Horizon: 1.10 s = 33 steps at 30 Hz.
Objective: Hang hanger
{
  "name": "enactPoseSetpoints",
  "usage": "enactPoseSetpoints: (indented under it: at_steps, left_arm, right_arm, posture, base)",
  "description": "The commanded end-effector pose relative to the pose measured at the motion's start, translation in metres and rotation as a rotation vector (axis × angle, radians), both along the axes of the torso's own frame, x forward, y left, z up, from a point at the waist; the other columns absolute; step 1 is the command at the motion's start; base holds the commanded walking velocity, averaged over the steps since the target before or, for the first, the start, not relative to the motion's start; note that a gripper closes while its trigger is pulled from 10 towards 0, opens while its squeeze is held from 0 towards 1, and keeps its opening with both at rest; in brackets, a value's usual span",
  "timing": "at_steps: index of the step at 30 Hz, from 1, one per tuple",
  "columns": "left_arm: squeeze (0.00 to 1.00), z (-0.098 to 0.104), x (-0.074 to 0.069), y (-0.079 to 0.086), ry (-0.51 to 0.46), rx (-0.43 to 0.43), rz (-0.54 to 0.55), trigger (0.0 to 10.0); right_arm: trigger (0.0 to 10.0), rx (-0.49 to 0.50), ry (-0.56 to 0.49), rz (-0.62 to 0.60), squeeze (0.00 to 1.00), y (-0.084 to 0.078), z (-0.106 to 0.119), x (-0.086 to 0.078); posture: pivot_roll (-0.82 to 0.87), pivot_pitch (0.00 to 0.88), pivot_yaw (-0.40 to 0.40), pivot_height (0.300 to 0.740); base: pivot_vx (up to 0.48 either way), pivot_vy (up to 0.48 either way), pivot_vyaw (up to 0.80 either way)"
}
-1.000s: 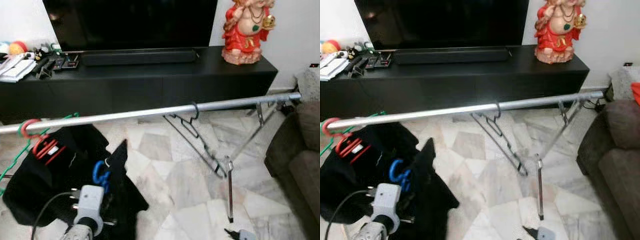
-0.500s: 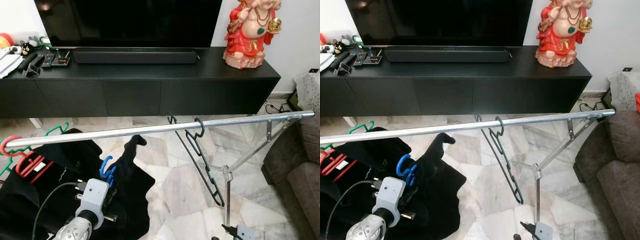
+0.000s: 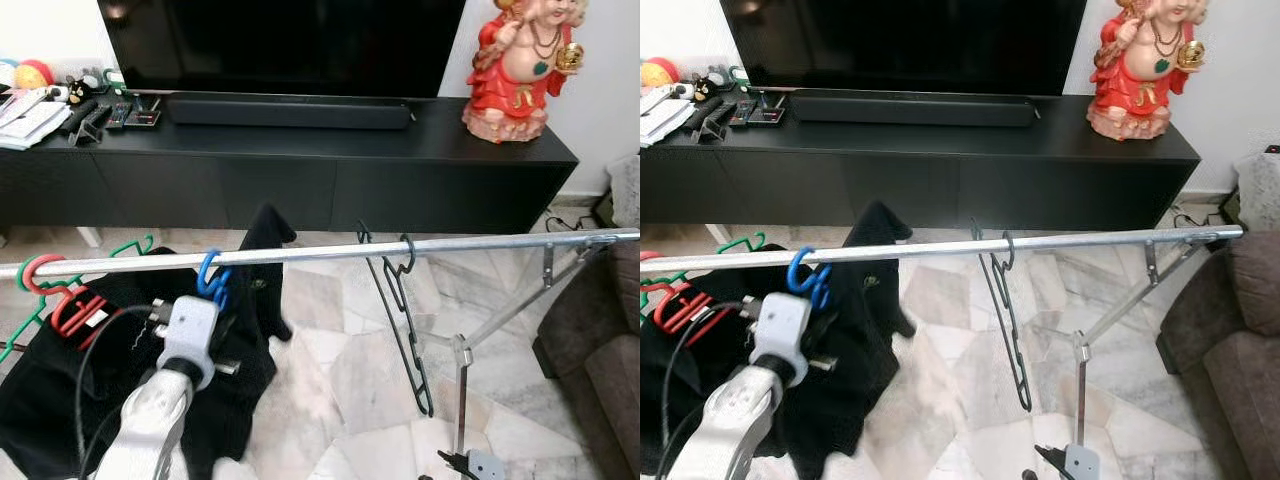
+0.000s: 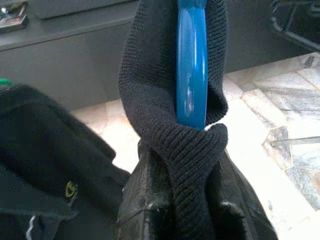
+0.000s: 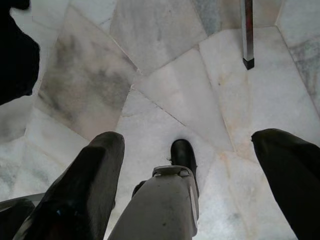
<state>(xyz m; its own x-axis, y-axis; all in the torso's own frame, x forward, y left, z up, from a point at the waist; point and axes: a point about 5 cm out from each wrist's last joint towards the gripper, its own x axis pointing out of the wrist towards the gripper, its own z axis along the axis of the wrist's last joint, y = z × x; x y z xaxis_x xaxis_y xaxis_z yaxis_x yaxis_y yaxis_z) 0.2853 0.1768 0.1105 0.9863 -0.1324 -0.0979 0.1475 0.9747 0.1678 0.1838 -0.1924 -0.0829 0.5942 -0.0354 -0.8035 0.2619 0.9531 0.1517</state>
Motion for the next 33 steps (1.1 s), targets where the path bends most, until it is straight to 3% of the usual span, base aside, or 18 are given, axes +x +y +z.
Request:
enactPoseSetpoints:
  at_steps: [1, 4, 7, 12, 17, 18, 19, 20, 22, 25, 27, 29, 31, 32, 33]
  left_arm:
    - [0.00, 0.005, 0.006, -0.005, 0.005, -0.009, -0.004, 10.0]
    - [0.00, 0.010, 0.018, -0.013, 0.024, -0.014, 0.001, 10.0]
    - [0.00, 0.007, 0.026, -0.008, 0.097, 0.009, 0.090, 10.0]
    - [0.00, -0.012, 0.018, -0.001, 0.258, -0.006, 0.198, 10.0]
    - [0.00, -0.023, 0.014, -0.015, 0.326, -0.035, 0.156, 10.0]
    - [0.26, -0.021, 0.015, -0.016, 0.303, -0.023, 0.145, 10.0]
    - [0.60, -0.018, 0.016, -0.017, 0.279, -0.026, 0.142, 10.0]
    - [1.00, -0.010, 0.015, -0.016, 0.224, -0.047, 0.145, 10.0]
    - [1.00, -0.002, 0.011, -0.013, 0.171, -0.003, 0.155, 10.0]
    - [1.00, 0.007, -0.003, -0.011, 0.114, -0.010, 0.132, 10.0]
    - [1.00, 0.011, -0.021, -0.007, 0.072, -0.029, 0.129, 10.0]
    - [1.00, 0.015, -0.031, -0.005, 0.026, 0.005, 0.130, 10.0]
    - [1.00, 0.012, -0.044, 0.000, -0.011, -0.028, 0.161, 10.0]
    - [0.32, 0.004, -0.050, 0.006, -0.009, -0.035, 0.204, 10.0]
    - [0.00, -0.001, -0.055, 0.010, -0.002, -0.025, 0.222, 10.0]
  right_arm:
    - [10.0, -0.002, 0.027, -0.006, 0.00, -0.001, -0.003, -0.007]
    - [10.0, 0.001, 0.027, -0.010, 0.00, 0.000, -0.003, -0.006]
    - [10.0, 0.004, 0.031, -0.006, 0.00, 0.000, -0.003, -0.005]
    - [10.0, 0.007, 0.037, 0.011, 0.00, 0.000, -0.003, -0.005]
    - [10.0, 0.012, 0.038, 0.016, 0.00, 0.001, -0.003, -0.005]
    - [10.0, 0.013, 0.038, 0.017, 0.00, 0.001, -0.003, -0.005]
    - [10.0, 0.013, 0.039, 0.016, 0.00, 0.001, -0.003, -0.005]
    - [10.0, 0.014, 0.040, 0.014, 0.00, 0.002, -0.003, -0.005]
    - [10.0, 0.015, 0.040, 0.016, 0.00, 0.001, -0.003, -0.005]
    - [10.0, 0.018, 0.041, 0.019, 0.00, 0.002, -0.003, -0.006]
    - [10.0, 0.022, 0.042, 0.025, 0.00, 0.002, -0.004, -0.006]
    - [10.0, 0.021, 0.043, 0.026, 0.00, 0.002, -0.004, -0.006]
    - [10.0, 0.018, 0.044, 0.028, 0.00, 0.001, -0.004, -0.006]
    - [10.0, 0.015, 0.044, 0.030, 0.00, 0.001, -0.003, -0.006]
    - [10.0, 0.010, 0.044, 0.037, 0.00, 0.001, -0.003, -0.006]
  posture:
    - [0.01, 0.123, -0.034, 0.740]
    - [0.00, 0.134, -0.037, 0.740]
    - [0.00, 0.144, -0.039, 0.740]
    - [0.01, 0.156, -0.043, 0.740]
    - [0.01, 0.155, -0.041, 0.740]
    - [0.00, 0.156, -0.040, 0.740]
    - [0.01, 0.155, -0.038, 0.740]
    - [0.01, 0.155, -0.037, 0.740]
    - [0.01, 0.155, -0.036, 0.740]
    - [0.01, 0.156, -0.033, 0.740]
    - [0.02, 0.157, -0.031, 0.740]
    - [0.02, 0.154, -0.030, 0.740]
    - [0.02, 0.150, -0.032, 0.740]
    - [0.03, 0.148, -0.033, 0.740]
    - [0.03, 0.148, -0.033, 0.740]
  base:
    - [0.000, 0.000, 0.00]
    - [0.000, 0.000, 0.00]
    - [0.000, 0.000, 0.00]
    - [0.000, 0.000, 0.00]
    - [0.000, 0.000, 0.00]
    - [0.000, 0.000, 0.00]
    - [0.000, 0.000, 0.00]
    - [0.000, 0.000, 0.00]
    - [0.000, 0.000, 0.00]
    - [0.000, 0.000, 0.00]
    - [0.000, 0.000, 0.00]
    - [0.000, 0.000, 0.00]
    - [0.000, 0.000, 0.00]
    - [0.000, 0.000, 0.00]
    - [0.000, 0.000, 0.00]
